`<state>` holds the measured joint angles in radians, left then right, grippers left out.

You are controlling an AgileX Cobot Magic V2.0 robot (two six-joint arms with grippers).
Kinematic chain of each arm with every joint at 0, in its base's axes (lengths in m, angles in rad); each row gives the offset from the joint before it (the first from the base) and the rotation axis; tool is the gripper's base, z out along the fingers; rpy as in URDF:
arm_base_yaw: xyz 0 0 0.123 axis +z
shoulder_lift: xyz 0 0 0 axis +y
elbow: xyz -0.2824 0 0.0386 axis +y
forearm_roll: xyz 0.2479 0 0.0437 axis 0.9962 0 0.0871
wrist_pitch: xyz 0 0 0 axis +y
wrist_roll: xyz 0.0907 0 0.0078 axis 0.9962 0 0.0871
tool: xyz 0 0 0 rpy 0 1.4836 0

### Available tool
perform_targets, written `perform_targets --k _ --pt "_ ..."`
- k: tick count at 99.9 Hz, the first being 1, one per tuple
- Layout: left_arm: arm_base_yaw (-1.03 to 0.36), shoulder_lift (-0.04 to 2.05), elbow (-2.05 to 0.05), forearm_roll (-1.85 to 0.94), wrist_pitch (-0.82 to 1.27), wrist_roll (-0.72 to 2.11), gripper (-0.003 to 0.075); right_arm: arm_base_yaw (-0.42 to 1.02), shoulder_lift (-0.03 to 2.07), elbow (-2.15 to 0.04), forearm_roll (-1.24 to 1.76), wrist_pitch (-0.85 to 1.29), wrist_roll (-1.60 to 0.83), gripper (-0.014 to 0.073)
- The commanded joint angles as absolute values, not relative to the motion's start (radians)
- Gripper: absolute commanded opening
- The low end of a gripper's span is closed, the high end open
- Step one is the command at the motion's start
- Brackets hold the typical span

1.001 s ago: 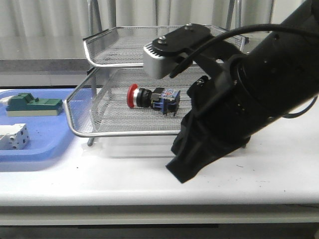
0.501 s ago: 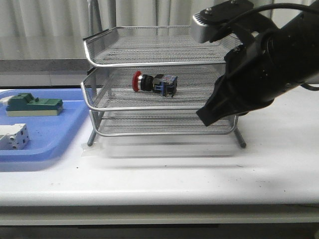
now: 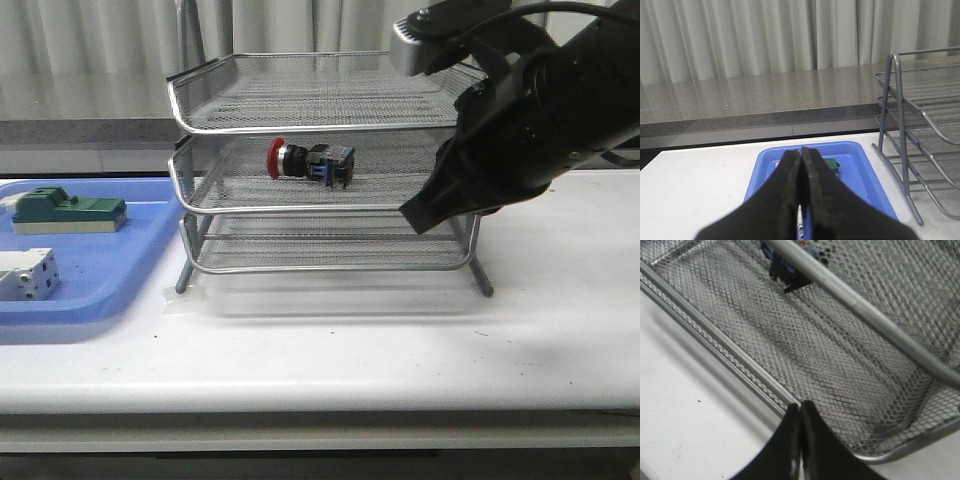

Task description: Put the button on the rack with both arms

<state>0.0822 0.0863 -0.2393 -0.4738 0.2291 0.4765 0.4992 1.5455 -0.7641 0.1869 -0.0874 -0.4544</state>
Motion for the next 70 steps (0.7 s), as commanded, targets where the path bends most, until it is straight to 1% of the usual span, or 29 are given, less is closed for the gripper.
perform_targets --k 1,16,38,52,70 --pt "0.084 0.096 -0.264 -0.489 0.154 0.469 -0.002 0.494 1.481 -0.796 0.181 -0.128 -0.466 -0.0061" --pt "0.084 0.096 -0.264 -0.489 0.154 0.469 -0.002 0.494 1.401 -0.796 0.223 -0.049 -0.465 -0.0061" --pt "0.084 0.096 -0.264 -0.489 0.154 0.469 -0.002 0.478 1.231 -0.784 0.282 0.041 -0.465 -0.0061" --pt "0.084 0.096 -0.264 -0.489 0.154 0.469 -0.002 0.392 1.137 -0.769 0.294 0.112 -0.465 -0.0061" --pt "0.084 0.096 -0.264 -0.489 0.154 0.469 -0.002 0.232 1.006 -0.756 0.298 0.238 -0.464 -0.0061"
